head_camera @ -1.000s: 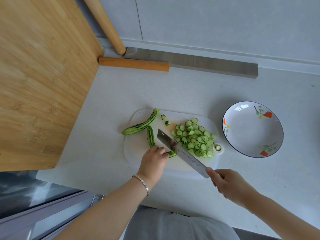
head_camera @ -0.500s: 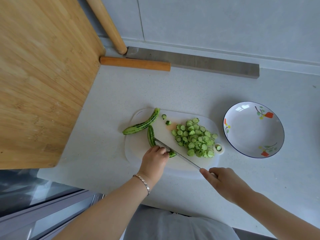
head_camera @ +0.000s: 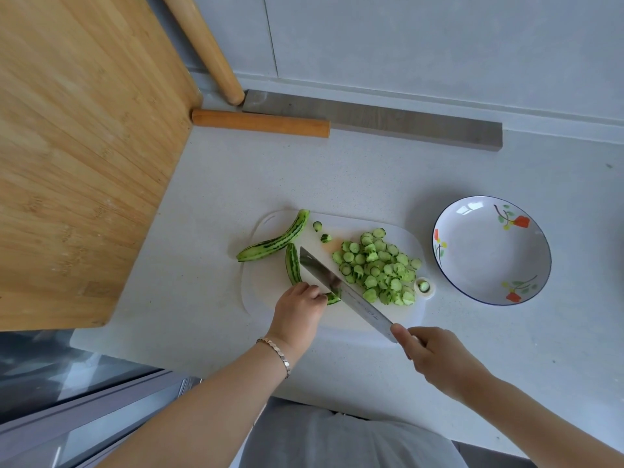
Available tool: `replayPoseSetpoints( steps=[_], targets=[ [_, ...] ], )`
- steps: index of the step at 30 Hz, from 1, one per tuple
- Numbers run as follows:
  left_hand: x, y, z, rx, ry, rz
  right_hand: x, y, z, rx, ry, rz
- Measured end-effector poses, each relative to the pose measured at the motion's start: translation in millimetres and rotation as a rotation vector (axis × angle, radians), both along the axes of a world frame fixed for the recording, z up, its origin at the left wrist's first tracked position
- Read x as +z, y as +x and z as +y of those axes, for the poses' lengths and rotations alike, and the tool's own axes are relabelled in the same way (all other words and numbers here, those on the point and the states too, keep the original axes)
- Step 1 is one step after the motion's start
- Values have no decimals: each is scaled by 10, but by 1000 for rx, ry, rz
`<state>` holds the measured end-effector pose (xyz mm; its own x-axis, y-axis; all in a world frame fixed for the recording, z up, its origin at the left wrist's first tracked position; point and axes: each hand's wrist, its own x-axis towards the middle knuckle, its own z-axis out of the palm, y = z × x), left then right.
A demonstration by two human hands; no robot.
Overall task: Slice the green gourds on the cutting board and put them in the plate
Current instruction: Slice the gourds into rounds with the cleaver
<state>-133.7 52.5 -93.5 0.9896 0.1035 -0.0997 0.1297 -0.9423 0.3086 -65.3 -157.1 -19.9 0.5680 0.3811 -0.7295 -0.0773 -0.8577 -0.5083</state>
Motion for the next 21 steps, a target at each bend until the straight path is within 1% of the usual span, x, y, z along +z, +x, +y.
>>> replayPoseSetpoints(
  steps=[7, 14, 21],
  targets=[
    [34, 18, -10, -2, -3, -1, -37, 30, 30, 68, -56, -42],
    [19, 7, -1, -12, -10, -26, -2, 14, 9, 27, -6, -31],
    [16, 5, 11, -28, -5, -47, 7, 48, 23, 95, -25, -54]
  ],
)
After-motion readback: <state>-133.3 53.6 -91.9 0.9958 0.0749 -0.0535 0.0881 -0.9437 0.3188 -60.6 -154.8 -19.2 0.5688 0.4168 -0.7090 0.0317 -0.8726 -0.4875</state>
